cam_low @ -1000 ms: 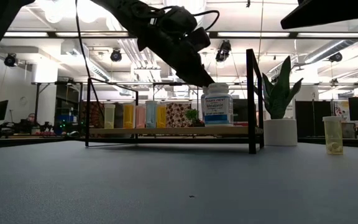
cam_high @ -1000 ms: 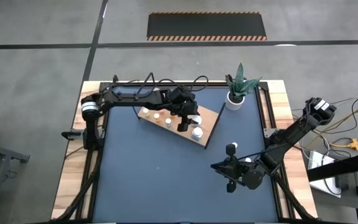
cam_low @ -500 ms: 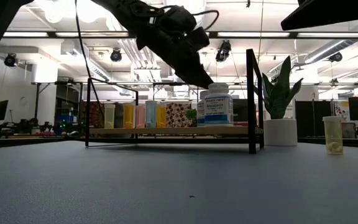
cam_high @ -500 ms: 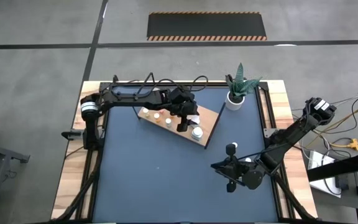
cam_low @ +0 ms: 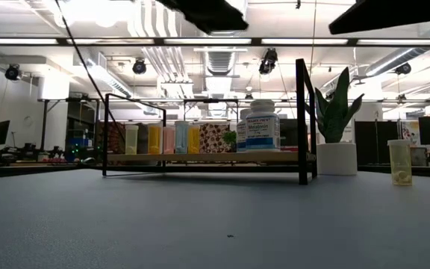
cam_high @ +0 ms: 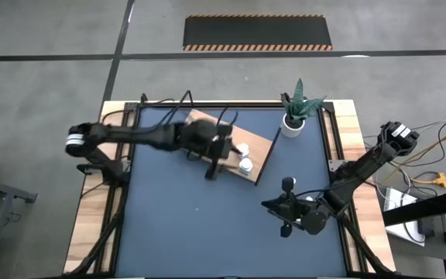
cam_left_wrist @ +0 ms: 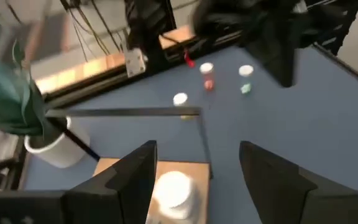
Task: Pick and place medicine bottles onto shelf by color
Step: Put the white pill bottle on the shelf
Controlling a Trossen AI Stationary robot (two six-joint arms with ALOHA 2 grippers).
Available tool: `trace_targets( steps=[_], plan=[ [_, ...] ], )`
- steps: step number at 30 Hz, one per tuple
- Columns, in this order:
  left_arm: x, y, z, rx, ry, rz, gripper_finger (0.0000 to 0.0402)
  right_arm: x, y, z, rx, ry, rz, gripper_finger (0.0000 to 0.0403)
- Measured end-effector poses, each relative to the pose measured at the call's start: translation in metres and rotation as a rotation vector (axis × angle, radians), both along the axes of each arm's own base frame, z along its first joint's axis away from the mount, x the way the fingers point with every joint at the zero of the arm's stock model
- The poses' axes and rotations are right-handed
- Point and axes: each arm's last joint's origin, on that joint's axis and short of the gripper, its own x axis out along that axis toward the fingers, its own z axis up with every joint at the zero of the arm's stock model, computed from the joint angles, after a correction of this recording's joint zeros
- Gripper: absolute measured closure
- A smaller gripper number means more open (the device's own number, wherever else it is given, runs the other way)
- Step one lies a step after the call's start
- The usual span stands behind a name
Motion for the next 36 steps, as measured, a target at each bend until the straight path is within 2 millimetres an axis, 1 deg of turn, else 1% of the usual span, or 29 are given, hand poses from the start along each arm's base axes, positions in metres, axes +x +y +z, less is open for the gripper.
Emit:
trace_targets(
  steps=[3,7,10,13,15,19,23,26,29,31,34,36],
  plan=[
    [-0.015,-0.037,-0.006,0.032,-0.067,0.004,0.0190,0.003,-0.002,0.000,0.006,-0.009,-0.015,0.0394],
    [-0.038,-0.082,-0.019,0.012,-0.191,-0.068,0.0190,0.005,-0.002,0.000,0.011,-0.015,-0.020,0.0394],
    [-0.056,-0.107,-0.032,0.001,-0.249,-0.130,0.0190,0.005,-0.003,0.000,0.004,-0.018,-0.018,0.0394],
    [-0.073,-0.121,-0.037,-0.012,-0.290,-0.177,0.0190,0.006,-0.003,0.001,-0.002,-0.024,-0.016,0.0394],
    [-0.084,-0.124,-0.036,-0.010,-0.301,-0.174,0.0190,0.008,-0.004,0.003,0.004,-0.039,-0.019,0.0394],
    [-0.103,-0.123,-0.034,0.001,-0.322,-0.114,0.0190,0.013,-0.008,0.006,0.006,-0.055,-0.033,0.0394],
    [-0.119,-0.118,-0.035,0.017,-0.344,-0.084,0.0190,0.021,-0.011,0.018,0.015,-0.072,-0.052,0.0394],
    [-0.128,-0.113,-0.039,0.020,-0.353,-0.081,0.0190,0.029,-0.013,0.031,0.026,-0.068,-0.023,0.0394],
    [-0.137,-0.109,-0.042,0.045,-0.365,-0.067,0.0190,0.039,-0.019,0.050,0.037,-0.084,-0.046,0.0394],
    [-0.143,-0.106,-0.045,0.067,-0.375,-0.072,0.0190,0.045,-0.024,0.059,0.035,-0.040,-0.004,0.0394],
    [-0.152,-0.101,-0.045,0.082,-0.391,-0.046,0.0190,0.056,-0.038,0.073,0.058,0.025,0.025,0.0394],
    [-0.157,-0.098,-0.043,0.074,-0.410,-0.023,0.0190,0.064,-0.050,0.087,0.102,0.018,0.038,0.0394]
  ],
)
